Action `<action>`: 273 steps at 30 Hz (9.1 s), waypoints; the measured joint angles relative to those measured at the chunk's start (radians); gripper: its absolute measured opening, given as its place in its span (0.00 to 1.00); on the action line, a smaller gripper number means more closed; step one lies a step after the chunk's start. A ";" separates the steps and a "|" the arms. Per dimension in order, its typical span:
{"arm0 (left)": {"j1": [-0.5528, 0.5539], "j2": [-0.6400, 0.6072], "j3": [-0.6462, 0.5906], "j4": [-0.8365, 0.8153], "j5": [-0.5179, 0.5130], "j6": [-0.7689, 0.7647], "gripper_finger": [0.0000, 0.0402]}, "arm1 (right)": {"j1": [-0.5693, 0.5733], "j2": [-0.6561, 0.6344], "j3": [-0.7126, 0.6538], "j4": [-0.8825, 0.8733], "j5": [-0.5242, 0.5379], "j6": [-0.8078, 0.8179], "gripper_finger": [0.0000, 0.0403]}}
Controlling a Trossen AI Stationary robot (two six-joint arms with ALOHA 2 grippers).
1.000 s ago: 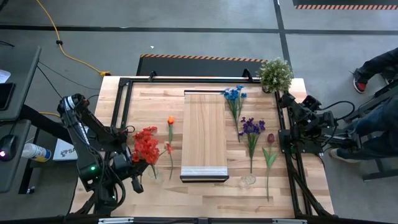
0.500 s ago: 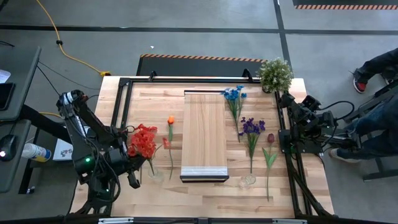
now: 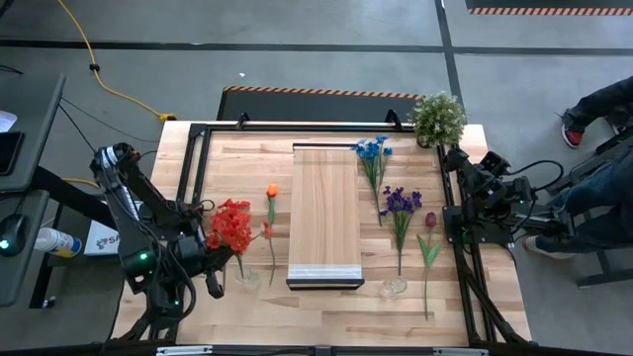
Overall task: Pick and place flowers into a vace then onto a shelf
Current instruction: Put the top orange flowers into the left transparent vase, then put the orange flowers into the left transparent vase
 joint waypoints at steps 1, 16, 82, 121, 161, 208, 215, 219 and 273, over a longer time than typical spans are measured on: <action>0.000 0.000 -0.011 0.000 0.000 -0.014 0.10 | 0.000 0.000 0.000 0.000 0.001 0.000 0.67; 0.000 0.000 -0.098 0.090 0.004 -0.068 0.10 | 0.000 0.000 0.000 0.000 0.027 0.000 0.66; 0.000 0.194 -0.105 0.087 0.186 -0.202 0.12 | 0.000 0.000 0.000 -0.021 0.064 0.000 0.66; 0.000 0.194 -0.105 0.079 0.291 -0.219 0.38 | 0.000 0.000 0.000 -0.023 0.056 0.004 0.67; -0.003 0.141 -0.105 0.052 0.463 -0.084 0.73 | 0.000 0.000 0.000 -0.023 0.047 0.003 0.66; -0.160 0.012 -0.021 -0.208 0.831 -0.511 0.74 | 0.000 0.000 0.000 -0.023 0.047 0.000 0.66; -0.160 0.012 -0.002 -0.307 0.956 -0.697 0.74 | 0.000 0.000 0.000 -0.023 0.025 0.000 0.66; -0.158 0.012 -0.002 -0.389 1.040 -0.849 0.74 | 0.000 0.000 0.000 -0.023 0.021 0.000 0.66; 0.001 -0.016 -0.386 -0.308 1.256 -1.272 0.74 | 0.000 0.000 0.000 0.006 -0.003 0.002 0.66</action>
